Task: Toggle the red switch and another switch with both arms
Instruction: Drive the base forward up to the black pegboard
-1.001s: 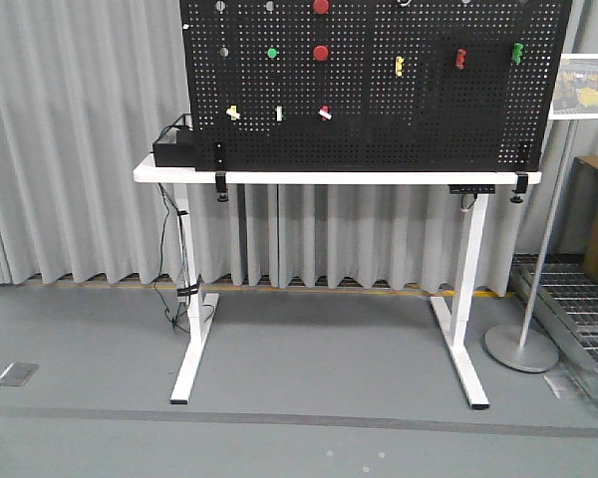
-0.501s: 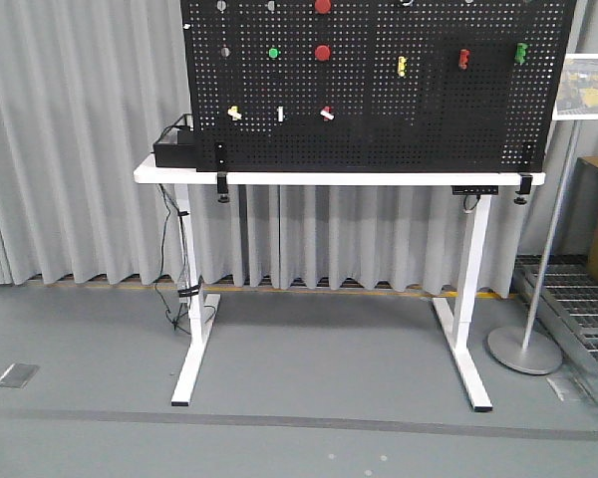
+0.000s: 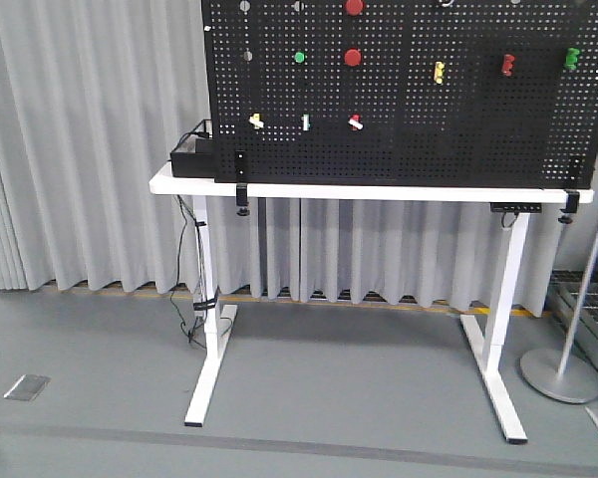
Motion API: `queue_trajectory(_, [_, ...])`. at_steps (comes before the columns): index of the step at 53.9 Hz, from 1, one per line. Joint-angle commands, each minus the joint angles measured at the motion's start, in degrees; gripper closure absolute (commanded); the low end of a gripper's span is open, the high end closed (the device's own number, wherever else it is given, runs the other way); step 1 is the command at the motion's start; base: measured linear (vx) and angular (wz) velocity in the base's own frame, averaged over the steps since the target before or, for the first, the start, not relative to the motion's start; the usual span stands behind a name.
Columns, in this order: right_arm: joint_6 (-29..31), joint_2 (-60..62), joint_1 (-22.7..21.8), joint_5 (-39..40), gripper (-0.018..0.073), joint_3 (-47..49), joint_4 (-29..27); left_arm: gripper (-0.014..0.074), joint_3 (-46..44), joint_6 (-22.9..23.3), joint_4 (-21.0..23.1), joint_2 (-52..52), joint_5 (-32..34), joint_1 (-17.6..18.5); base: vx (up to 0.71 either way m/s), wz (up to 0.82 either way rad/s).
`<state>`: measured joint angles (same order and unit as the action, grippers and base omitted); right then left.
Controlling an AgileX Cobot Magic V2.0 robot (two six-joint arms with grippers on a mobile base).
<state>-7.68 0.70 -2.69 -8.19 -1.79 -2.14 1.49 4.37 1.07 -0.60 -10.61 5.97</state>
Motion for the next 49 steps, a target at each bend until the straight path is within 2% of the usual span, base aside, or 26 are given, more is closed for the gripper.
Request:
queue_trajectory(1, [0.40,0.56,-0.17,4.78,0.0566,-0.31,0.18,0.0594,1.15,0.31,0.16,-1.07,4.51,-0.07,0.29,0.03])
queue_trajectory(49, [0.40,0.56,-0.17,4.78,0.0566,-0.31,0.18,0.0594,1.15,0.31,0.16,-1.07,4.51,-0.07,0.40,-0.03])
